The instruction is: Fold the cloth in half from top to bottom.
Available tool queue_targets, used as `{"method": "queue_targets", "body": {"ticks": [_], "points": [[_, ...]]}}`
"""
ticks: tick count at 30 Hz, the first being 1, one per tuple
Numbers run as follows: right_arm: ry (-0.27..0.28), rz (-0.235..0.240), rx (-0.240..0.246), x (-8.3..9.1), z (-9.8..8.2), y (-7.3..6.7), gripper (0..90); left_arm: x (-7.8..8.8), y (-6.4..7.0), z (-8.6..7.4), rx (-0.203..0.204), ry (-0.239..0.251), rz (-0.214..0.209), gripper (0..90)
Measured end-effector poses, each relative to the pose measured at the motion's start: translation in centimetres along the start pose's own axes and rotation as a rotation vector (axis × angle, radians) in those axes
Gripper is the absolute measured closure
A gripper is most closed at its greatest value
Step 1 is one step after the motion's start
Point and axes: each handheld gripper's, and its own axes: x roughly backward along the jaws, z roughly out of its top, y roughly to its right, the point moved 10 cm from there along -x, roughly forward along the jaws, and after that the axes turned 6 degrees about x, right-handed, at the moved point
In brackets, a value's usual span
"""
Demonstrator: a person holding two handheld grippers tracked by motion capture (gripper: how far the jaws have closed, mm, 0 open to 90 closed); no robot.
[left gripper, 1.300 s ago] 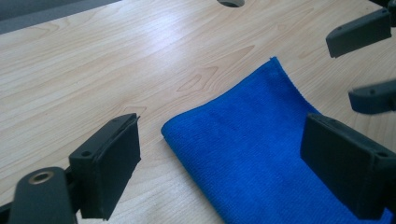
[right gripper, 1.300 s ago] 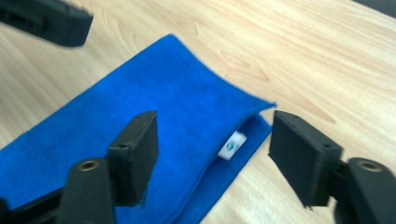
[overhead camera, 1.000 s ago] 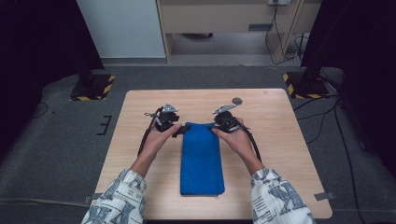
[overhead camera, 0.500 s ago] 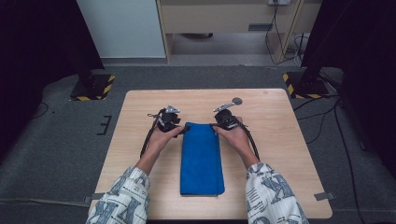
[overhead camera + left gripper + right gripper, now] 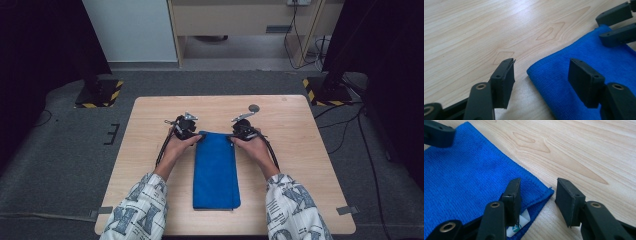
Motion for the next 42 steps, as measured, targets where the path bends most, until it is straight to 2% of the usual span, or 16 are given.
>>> {"method": "queue_targets", "body": {"ticks": [1,5,8,13,17,19,24,25,30,35,42], "points": [[0.000,0.003,0.001,0.0,0.0,0.0,56.4,-0.1,-0.2,0.0,0.004,0.001,0.014,37.6],[-0.019,0.017,0.016,0.0,0.1,-0.2,60.4,-0.6,-0.7,-0.3,0.004,-0.008,0.018,40.0],[-0.022,0.025,0.009,-0.1,0.2,-0.1,65.5,-0.9,-0.9,-0.7,0.019,-0.022,0.015,41.5],[-0.024,0.034,0.003,-0.3,0.4,-0.3,73.5,-1.3,-0.7,-1.0,0.011,-0.035,0.011,46.7],[-0.035,0.044,0.008,-0.3,0.5,-0.5,80.0,-1.1,-0.4,-1.1,0.006,-0.048,-0.004,54.4],[-0.037,0.046,0.016,-0.4,0.5,-0.7,83.9,-1.1,-0.1,-1.2,0.007,-0.054,-0.013,61.6],[-0.035,0.039,0.018,-0.4,0.5,-0.9,85.9,-1.0,0.3,-1.2,0.020,-0.062,-0.027,75.6],[-0.027,0.036,0.031,-0.4,0.6,-0.8,86.1,-1.0,0.4,-1.2,0.020,-0.061,-0.029,78.1],[0.028,0.024,0.029,0.3,1.0,-0.8,86.5,-0.1,0.8,-0.3,0.003,-0.025,-0.025,85.9],[0.063,0.019,0.024,1.4,1.2,-1.0,86.5,1.4,1.7,0.9,-0.015,0.015,-0.032,86.5],[0.111,0.000,0.039,4.0,2.1,-1.1,86.6,3.5,3.0,2.6,-0.046,0.077,-0.028,86.7]]}}
